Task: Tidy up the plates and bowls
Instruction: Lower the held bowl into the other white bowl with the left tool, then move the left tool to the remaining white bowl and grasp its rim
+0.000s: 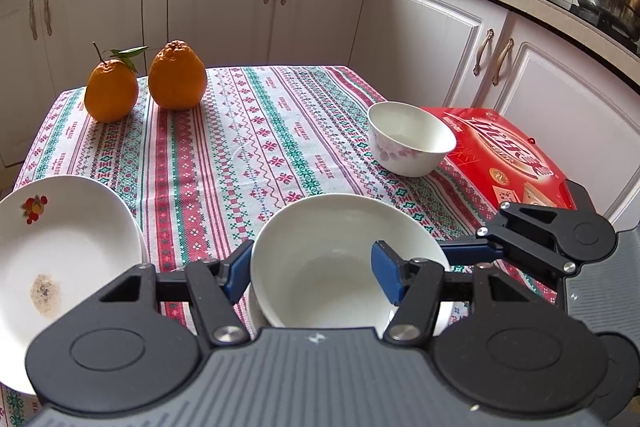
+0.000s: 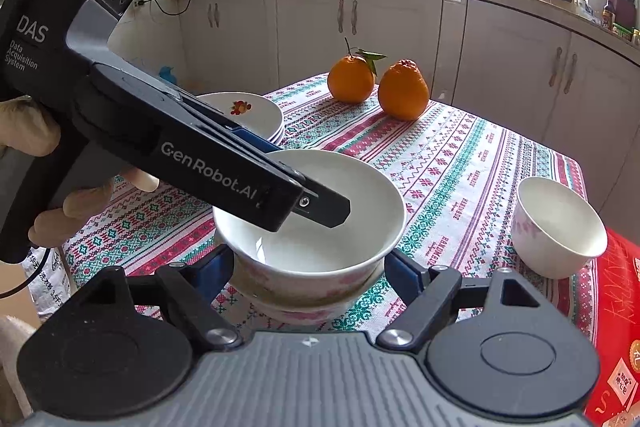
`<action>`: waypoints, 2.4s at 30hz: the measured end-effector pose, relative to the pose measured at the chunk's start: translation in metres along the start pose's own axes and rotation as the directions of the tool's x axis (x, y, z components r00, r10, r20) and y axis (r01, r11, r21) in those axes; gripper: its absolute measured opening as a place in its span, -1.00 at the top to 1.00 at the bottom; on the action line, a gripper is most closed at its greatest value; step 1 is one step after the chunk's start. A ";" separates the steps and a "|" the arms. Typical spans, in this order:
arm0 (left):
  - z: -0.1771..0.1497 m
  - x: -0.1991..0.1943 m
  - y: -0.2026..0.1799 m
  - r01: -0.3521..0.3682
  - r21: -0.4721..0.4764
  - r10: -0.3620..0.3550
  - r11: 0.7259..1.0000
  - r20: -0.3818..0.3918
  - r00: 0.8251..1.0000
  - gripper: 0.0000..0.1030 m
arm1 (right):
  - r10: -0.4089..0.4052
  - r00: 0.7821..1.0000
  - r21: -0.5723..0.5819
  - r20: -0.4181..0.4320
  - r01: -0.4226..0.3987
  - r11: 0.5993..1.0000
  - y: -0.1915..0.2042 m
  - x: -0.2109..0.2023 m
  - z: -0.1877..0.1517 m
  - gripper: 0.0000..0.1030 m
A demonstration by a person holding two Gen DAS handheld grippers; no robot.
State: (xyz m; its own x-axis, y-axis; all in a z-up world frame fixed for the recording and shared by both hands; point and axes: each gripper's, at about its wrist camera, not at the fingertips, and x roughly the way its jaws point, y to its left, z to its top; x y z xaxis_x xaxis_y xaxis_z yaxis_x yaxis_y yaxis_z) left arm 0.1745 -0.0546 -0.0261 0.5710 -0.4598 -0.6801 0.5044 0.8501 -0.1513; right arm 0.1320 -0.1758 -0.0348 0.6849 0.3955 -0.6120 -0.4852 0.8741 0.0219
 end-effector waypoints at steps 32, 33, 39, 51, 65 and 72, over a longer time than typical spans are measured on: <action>0.008 -0.027 0.004 -0.049 0.031 0.046 0.998 0.092 0.995 -0.67 | 0.077 0.995 -0.039 0.063 -0.075 0.996 0.029 -0.021 -0.002 -0.84; 0.008 -0.028 0.004 -0.047 0.034 0.043 0.998 0.095 0.995 -0.67 | 0.073 0.995 -0.037 0.064 -0.071 0.997 0.029 -0.022 -0.002 -0.84; 0.014 -0.033 -0.004 -0.039 0.087 0.029 0.995 0.113 0.993 -0.83 | 0.015 0.994 -0.015 0.106 -0.014 1.000 0.022 -0.038 -0.004 -1.00; 0.053 -0.006 -0.040 0.000 0.285 -0.026 0.959 0.090 0.996 -0.95 | -0.251 0.967 0.093 0.048 0.246 0.965 -0.058 -0.048 -0.020 -1.00; 0.104 0.081 -0.068 0.105 0.413 -0.109 0.905 -0.013 0.994 -0.96 | -0.339 0.941 0.110 -0.001 0.337 0.935 -0.139 -0.015 -0.023 -1.00; 0.118 0.127 -0.078 0.153 0.446 -0.131 0.882 -0.081 0.988 -0.96 | -0.329 0.944 0.106 -0.012 0.329 0.938 -0.165 0.010 -0.020 -1.00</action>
State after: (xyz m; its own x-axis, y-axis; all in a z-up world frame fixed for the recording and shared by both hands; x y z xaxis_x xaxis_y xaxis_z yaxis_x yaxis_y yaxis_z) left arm 0.2845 -0.2094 -0.0159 0.4459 -0.5445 -0.7104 0.8211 0.5648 0.0824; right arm 0.2078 -0.3218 -0.0601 0.8000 0.0820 -0.5944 -0.1722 0.9803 -0.0965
